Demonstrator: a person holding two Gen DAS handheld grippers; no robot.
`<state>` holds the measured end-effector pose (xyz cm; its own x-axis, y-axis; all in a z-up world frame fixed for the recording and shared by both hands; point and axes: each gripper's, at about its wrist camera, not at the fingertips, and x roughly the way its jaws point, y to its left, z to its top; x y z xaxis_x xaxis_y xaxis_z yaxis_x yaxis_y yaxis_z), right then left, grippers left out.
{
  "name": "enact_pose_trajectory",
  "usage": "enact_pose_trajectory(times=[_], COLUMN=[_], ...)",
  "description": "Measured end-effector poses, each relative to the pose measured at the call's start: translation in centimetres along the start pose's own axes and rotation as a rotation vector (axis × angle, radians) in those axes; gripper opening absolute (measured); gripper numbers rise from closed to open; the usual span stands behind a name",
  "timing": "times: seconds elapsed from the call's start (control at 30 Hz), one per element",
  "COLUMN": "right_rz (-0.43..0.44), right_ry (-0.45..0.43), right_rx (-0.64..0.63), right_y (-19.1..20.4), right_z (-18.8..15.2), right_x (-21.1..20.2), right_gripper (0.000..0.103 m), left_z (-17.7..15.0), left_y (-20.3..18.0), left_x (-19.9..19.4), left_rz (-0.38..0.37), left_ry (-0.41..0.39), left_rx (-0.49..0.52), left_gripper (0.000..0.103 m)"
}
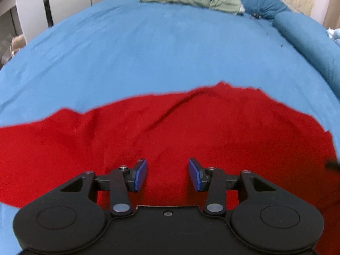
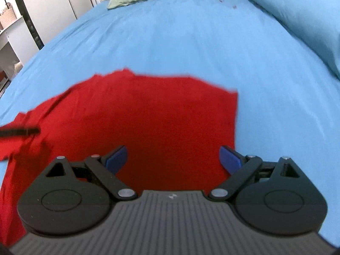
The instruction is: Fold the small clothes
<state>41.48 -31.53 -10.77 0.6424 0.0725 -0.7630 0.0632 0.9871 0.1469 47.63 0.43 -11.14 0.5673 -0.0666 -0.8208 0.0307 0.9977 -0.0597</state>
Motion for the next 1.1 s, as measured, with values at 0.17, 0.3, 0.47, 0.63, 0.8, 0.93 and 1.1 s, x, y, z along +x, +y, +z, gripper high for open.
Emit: enact_pose_trajectory(times=[0.17, 0.3, 0.47, 0.63, 0.8, 0.93, 1.1], right_rz=[-0.011, -0.015, 0.002, 0.040, 0.046, 0.115, 0.195], right_ry=[0.038, 0.013, 0.009, -0.030, -0.036, -0.003, 0.042], right_rx=[0.059, 0.054, 0.037, -0.016, -0.093, -0.137, -0.167], right_y=[-1.8, -2.3, -1.6, 1.3, 6.9, 12.9, 18.9], right_z=[2.9, 4.1, 4.4, 5.4, 7.2, 8.3, 8.1], right_x=[6.5, 7.2, 4.4, -1.1, -5.3, -6.7, -5.6], right_gripper=[0.103, 0.103, 0.103, 0.103, 0.103, 0.103, 0.103], left_z=[-0.8, -1.2, -0.8, 0.2, 1.2, 0.5, -2.4], left_y=[0.8, 1.1, 1.1, 3.0, 7.8, 13.9, 23.0], left_x=[0.6, 0.7, -1.3, -6.9, -13.3, -16.1, -15.4], left_rz=[-0.013, -0.016, 0.000, 0.032, 0.092, 0.112, 0.191], left_ry=[0.016, 0.013, -0.009, -0.080, -0.156, -0.208, -0.197], left_rx=[0.008, 0.022, -0.022, -0.102, -0.197, -0.349, -0.529], left_gripper=[0.050, 0.050, 0.050, 0.050, 0.064, 0.094, 0.095])
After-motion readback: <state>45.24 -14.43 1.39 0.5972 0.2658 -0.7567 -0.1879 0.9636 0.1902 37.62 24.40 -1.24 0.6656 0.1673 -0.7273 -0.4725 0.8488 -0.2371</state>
